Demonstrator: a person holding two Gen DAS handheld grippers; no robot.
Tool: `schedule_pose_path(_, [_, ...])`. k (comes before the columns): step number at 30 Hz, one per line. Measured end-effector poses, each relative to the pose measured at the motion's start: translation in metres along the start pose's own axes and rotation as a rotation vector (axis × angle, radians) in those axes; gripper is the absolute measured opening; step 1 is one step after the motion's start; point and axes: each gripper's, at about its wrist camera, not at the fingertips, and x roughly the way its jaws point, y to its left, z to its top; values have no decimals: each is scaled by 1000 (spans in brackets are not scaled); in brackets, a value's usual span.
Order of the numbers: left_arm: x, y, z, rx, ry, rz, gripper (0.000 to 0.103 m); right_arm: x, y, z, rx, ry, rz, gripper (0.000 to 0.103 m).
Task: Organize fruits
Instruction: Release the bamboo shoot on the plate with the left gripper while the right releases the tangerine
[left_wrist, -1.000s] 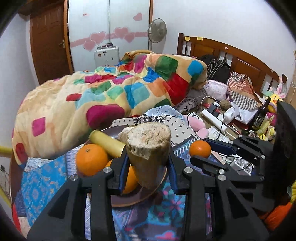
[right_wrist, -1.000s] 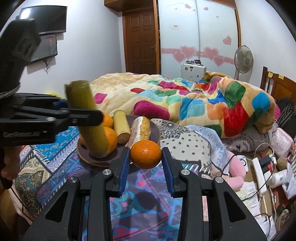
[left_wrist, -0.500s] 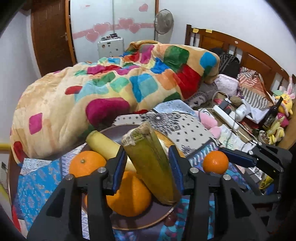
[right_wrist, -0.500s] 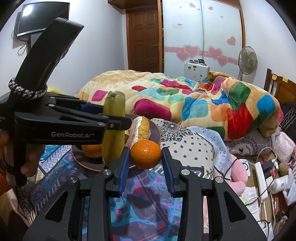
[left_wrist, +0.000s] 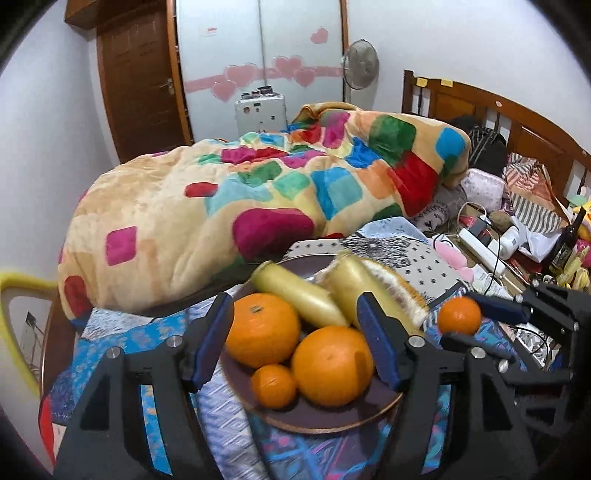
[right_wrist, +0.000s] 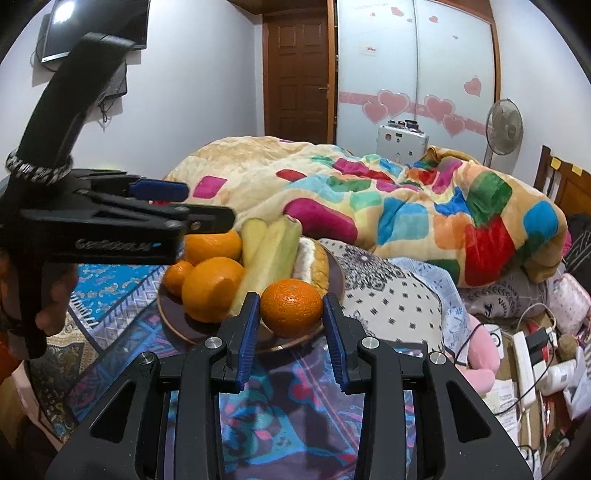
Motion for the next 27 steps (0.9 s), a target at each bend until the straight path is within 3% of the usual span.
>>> schedule_pose_path(12, [-20,58,-30,-57,-15,66,77,41,26,37,-64,33,7,32])
schedule_pose_path(22, [-18,86,-51,-110,1,52,78,76,45,45,-117,103,-6,32])
schedule_pose_path(27, [-19,90,-55,-127,7,49,78,73,50,43,-122,105,-16,45])
